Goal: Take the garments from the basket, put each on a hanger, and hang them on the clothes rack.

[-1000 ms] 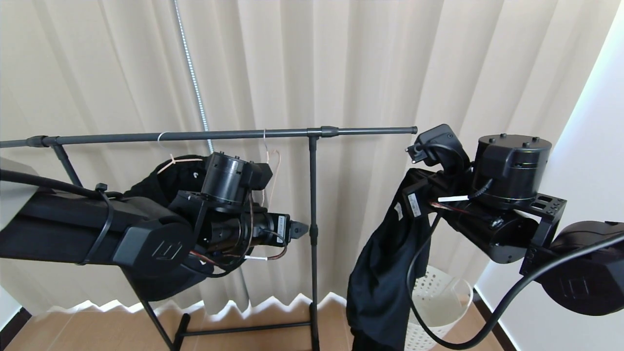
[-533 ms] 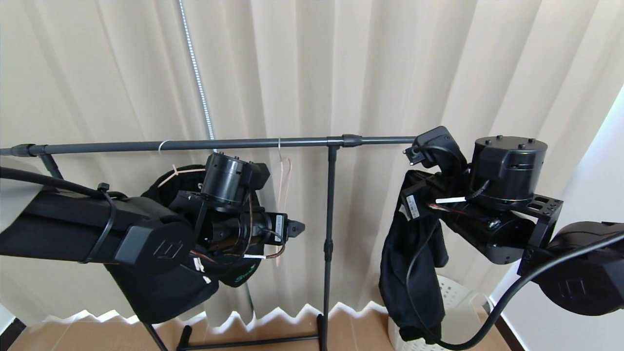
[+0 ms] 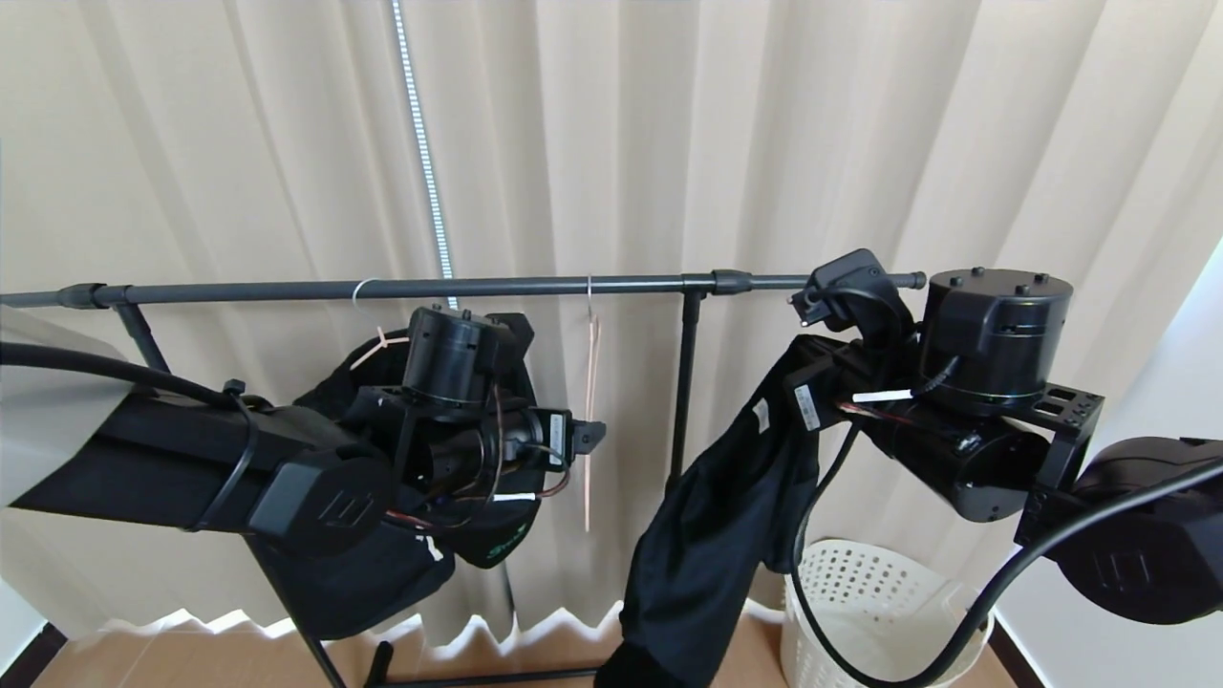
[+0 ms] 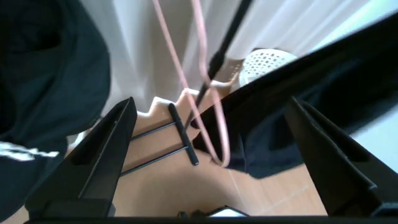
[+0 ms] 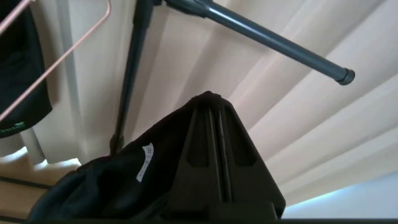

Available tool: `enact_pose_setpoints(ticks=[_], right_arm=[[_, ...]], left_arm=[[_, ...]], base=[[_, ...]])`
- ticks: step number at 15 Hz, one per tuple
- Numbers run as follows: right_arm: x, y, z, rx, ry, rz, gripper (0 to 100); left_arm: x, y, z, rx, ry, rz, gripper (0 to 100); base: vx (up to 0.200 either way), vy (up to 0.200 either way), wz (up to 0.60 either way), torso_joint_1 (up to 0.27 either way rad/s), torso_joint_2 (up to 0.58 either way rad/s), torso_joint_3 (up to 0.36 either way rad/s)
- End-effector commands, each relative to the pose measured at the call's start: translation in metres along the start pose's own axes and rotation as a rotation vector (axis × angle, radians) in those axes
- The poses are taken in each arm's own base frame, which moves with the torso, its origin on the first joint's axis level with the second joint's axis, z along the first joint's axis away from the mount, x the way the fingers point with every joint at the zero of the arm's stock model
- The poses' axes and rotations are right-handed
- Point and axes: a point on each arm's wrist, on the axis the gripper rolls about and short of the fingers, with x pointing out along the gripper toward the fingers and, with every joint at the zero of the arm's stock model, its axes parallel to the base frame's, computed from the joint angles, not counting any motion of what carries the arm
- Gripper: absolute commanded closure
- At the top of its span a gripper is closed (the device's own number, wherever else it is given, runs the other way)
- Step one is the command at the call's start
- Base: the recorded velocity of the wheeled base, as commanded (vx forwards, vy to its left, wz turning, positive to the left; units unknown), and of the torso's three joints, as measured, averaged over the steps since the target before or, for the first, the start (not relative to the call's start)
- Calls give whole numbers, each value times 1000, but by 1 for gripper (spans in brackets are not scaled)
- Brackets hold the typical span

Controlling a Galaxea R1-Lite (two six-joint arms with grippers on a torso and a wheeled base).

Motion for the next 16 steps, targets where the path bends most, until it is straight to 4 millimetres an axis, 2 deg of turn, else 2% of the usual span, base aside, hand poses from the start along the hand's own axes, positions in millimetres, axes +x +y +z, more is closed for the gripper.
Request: enact_pose_setpoints(ticks=[1,7,10,16], right_arm=[[1,0,-1,-1,2,-1,100],[-2,-1,0,2,-1,-2,100],[-2,0,-1,0,1,2,100],[-2,-1,0,2,-3,1,100]], left_arm=[[16,-7,-6,11,10,42,0],[64,-21,9,37,7,228,0],[84,-24,7,47,30,262,0],[104,-25,-3,54,50,278,0]], base=[[0,0,0,0,0,0],[0,0,0,0,0,0],[0,0,0,0,0,0],[0,0,0,0,0,0]])
